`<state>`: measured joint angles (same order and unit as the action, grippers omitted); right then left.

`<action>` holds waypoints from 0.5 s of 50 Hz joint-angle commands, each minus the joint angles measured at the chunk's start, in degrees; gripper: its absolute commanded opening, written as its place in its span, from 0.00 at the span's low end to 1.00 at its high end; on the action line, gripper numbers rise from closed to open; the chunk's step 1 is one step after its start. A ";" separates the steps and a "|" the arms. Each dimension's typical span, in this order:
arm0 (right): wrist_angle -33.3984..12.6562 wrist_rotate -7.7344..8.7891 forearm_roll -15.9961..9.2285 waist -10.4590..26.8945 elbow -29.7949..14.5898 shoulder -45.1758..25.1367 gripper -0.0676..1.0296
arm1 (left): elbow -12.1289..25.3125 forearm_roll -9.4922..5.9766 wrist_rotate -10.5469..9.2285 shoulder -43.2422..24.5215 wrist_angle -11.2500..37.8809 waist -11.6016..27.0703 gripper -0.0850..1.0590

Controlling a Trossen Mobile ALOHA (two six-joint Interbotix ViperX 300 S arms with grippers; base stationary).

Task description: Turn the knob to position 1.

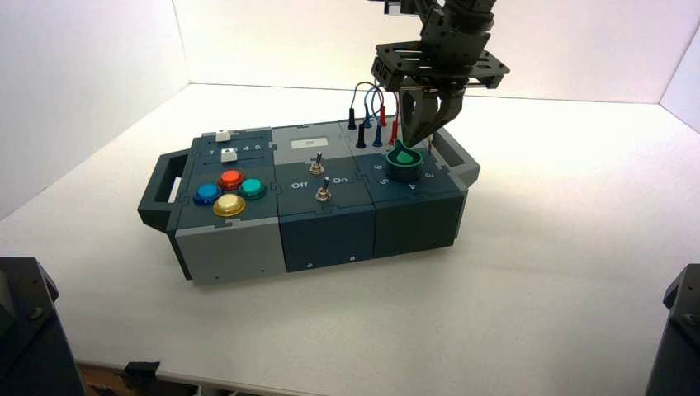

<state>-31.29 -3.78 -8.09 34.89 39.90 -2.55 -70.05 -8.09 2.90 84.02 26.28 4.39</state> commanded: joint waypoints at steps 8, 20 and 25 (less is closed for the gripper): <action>0.18 0.00 -0.09 0.18 -1.85 0.35 0.04 | 0.97 0.09 0.18 -1.05 -0.70 0.09 0.05; 0.00 0.09 -0.09 0.09 -2.29 0.00 0.04 | 0.88 0.09 0.09 -0.97 -0.62 0.09 0.05; -0.09 0.09 -0.09 0.18 -2.29 0.09 0.04 | 0.88 0.09 0.18 -0.97 -0.62 0.09 0.05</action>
<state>-31.55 -3.69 -8.09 34.89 39.02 -3.34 -70.05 -8.09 2.90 84.02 26.28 4.39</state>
